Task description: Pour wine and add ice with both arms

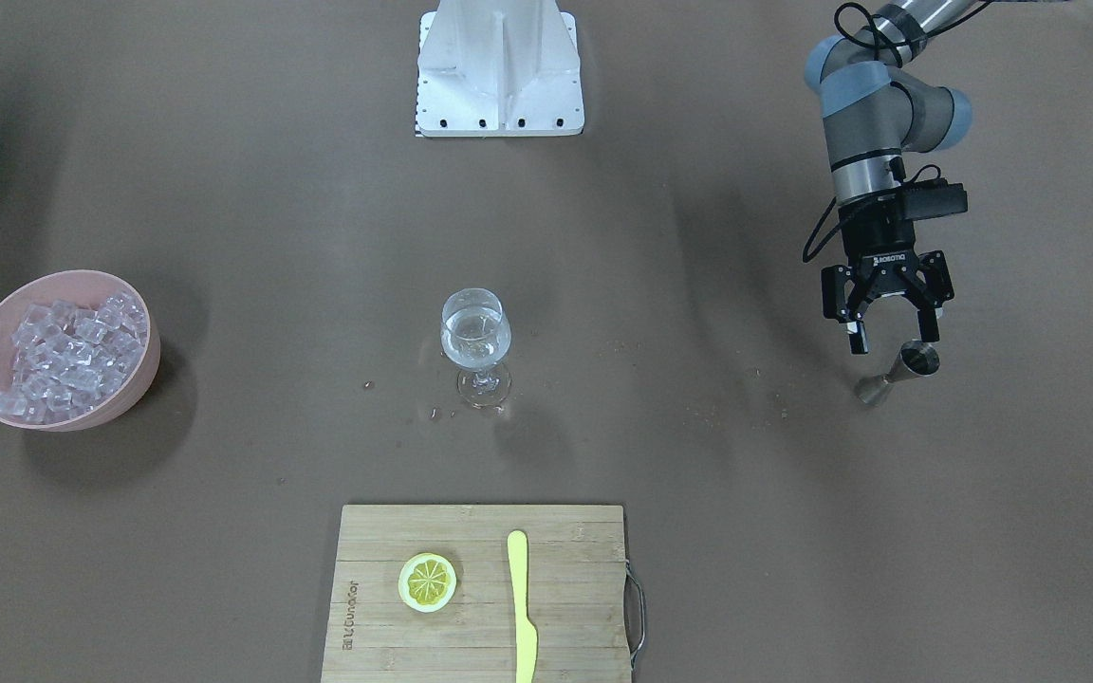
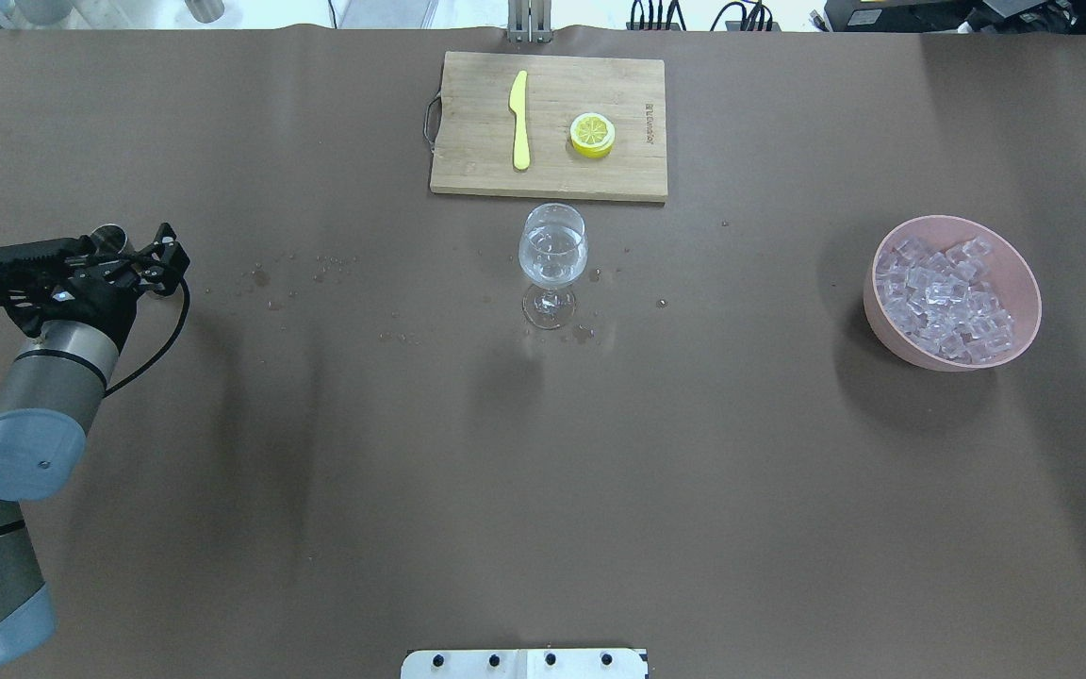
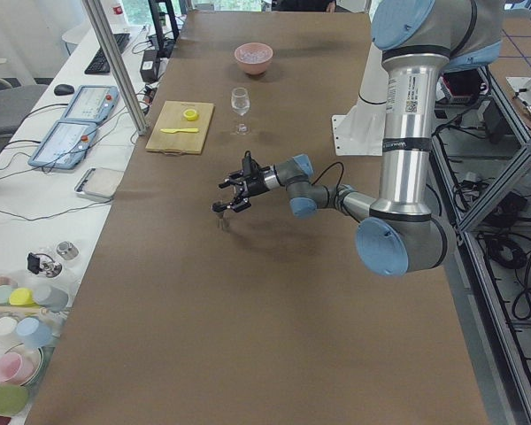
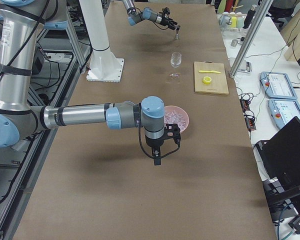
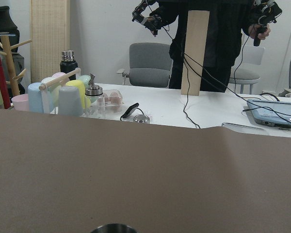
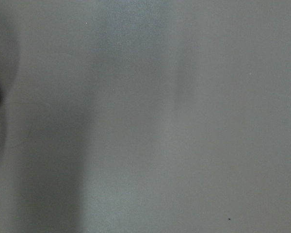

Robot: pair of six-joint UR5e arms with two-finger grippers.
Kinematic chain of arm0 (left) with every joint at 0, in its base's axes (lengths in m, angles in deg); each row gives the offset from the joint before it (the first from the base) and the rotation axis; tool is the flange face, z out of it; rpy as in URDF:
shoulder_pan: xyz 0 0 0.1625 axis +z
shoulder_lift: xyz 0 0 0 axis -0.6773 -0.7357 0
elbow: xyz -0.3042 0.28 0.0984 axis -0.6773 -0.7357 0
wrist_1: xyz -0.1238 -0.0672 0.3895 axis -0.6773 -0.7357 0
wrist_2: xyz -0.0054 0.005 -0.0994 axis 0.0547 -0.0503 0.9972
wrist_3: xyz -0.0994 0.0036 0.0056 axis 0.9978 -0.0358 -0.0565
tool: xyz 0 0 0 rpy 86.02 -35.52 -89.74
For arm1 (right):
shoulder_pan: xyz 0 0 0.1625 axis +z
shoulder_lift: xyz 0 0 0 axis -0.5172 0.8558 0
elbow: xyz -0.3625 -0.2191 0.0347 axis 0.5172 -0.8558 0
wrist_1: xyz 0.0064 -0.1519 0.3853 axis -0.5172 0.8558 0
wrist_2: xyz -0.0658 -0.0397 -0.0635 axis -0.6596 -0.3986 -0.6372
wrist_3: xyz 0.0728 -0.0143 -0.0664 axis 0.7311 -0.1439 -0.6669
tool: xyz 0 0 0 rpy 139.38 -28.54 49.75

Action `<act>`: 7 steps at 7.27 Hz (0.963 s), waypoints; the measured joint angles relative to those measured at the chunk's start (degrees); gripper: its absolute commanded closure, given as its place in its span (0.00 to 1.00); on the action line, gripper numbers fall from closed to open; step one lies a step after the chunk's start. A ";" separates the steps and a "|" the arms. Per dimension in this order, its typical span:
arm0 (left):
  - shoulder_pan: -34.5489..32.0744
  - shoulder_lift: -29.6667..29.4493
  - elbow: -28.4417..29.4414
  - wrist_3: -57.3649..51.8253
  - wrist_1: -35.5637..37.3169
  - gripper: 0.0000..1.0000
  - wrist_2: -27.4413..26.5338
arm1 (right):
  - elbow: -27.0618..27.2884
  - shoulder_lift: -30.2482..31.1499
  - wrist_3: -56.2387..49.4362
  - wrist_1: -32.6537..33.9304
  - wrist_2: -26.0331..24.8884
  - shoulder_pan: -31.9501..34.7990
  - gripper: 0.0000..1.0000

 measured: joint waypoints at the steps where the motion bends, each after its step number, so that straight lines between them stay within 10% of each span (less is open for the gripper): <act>1: -0.19 0.65 -0.14 -0.24 -0.18 0.02 0.39 | -0.04 -0.03 0.00 0.00 0.00 0.00 0.00; 7: -1.38 2.13 2.83 -4.42 -7.14 0.02 3.39 | -0.08 -0.15 0.00 0.00 0.09 0.00 0.00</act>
